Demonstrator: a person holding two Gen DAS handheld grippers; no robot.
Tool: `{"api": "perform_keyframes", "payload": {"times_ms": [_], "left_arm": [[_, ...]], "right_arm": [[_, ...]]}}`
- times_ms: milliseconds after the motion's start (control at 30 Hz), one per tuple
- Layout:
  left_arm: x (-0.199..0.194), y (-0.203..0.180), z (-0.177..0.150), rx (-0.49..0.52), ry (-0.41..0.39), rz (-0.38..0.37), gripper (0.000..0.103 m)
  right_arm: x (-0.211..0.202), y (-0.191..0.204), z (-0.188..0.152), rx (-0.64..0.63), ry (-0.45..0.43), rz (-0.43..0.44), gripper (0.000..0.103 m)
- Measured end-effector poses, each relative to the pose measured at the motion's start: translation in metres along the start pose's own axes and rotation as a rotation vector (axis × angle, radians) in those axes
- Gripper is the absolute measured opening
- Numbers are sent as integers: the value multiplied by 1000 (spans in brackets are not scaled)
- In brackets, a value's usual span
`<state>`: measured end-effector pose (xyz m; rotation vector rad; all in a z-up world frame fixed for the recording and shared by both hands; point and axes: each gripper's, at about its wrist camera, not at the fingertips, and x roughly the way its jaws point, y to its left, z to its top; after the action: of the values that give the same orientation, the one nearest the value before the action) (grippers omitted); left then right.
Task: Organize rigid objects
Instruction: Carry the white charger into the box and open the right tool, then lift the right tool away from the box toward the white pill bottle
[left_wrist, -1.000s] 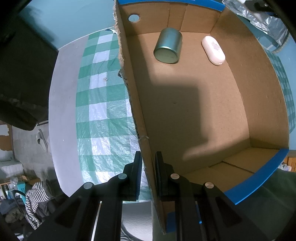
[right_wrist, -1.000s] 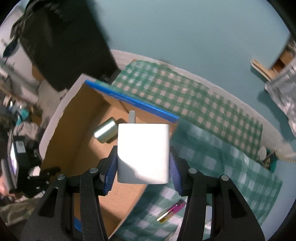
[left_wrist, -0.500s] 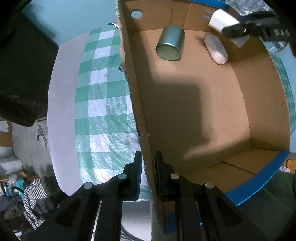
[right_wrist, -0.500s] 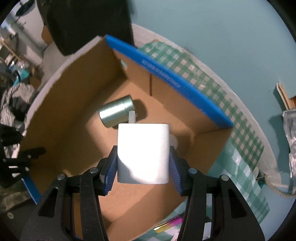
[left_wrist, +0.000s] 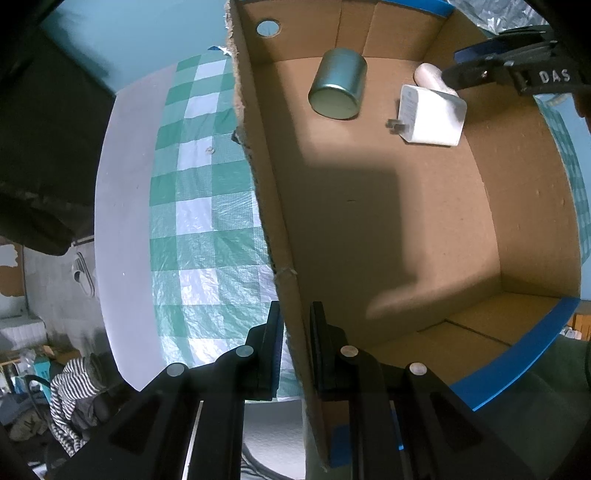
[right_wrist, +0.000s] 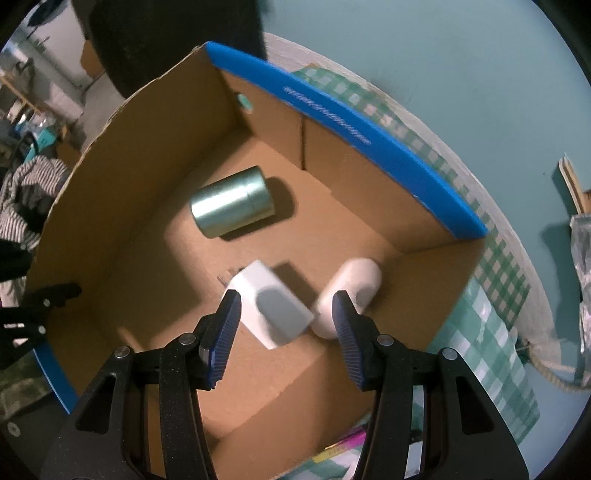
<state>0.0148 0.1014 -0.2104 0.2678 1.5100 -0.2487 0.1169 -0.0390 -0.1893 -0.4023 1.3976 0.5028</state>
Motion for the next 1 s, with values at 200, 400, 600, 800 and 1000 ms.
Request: {"api": "perform_keyframes", "payload": {"times_ms": [200, 400, 600, 800, 1000], "left_arm": [[-1, 2, 1, 3, 3, -2, 14], [-1, 2, 1, 7, 6, -4, 14], [-1, 0, 1, 19, 12, -4, 14], [-2, -3, 2, 26, 16, -3, 14], [-2, -5, 1, 35, 18, 1, 14]], "right_arm": [[-22, -10, -1, 49, -34, 17, 60], [-48, -23, -11, 121, -88, 25, 61], [-66, -46, -34, 216, -116, 18, 61], [-71, -81, -70, 346, -102, 6, 61], [-68, -116, -109, 471, -74, -24, 61]]}}
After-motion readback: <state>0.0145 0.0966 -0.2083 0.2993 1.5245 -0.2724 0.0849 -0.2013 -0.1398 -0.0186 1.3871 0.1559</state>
